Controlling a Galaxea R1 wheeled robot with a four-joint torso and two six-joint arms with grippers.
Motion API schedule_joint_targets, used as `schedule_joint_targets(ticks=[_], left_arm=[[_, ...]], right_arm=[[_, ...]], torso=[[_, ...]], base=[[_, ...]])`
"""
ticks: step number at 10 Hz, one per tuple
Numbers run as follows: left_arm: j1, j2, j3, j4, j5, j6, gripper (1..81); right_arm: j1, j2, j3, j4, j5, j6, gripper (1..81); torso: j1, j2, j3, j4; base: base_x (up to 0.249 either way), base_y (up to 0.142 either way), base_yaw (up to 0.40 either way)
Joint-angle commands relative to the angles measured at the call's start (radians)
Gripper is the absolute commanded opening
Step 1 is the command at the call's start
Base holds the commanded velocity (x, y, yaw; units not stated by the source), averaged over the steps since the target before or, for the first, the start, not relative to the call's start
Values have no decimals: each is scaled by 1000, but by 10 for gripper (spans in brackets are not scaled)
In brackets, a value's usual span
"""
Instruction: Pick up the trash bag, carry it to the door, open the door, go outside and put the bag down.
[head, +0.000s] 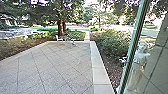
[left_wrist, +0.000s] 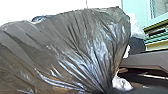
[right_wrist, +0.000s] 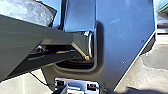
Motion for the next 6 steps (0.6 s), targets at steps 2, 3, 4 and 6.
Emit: schedule_joint_targets(ticks=[2, 3, 4, 6], left_arm=[[-31, 6, 14, 5, 57, 1, 10], [-31, 4, 14, 3, 57, 1, 10], [-31, 4, 14, 3, 57, 1, 10], [-31, 7, 14, 5, 57, 1, 10]], right_arm=[[32, 23, 19, -6, -58, -3, 811], [32, 23, 19, -5, -58, -3, 811], [32, 23, 19, -5, -58, -3, 811], [32, 23, 19, -5, -56, -3, 811]], torso=[[0, 0, 0, 0], [0, 0, 0, 0], [0, 0, 0, 0], [0, 0, 0, 0]], base=[[122, 0, 0], [122, 0, 0], [122, 0, 0], [122, 0, 0]])
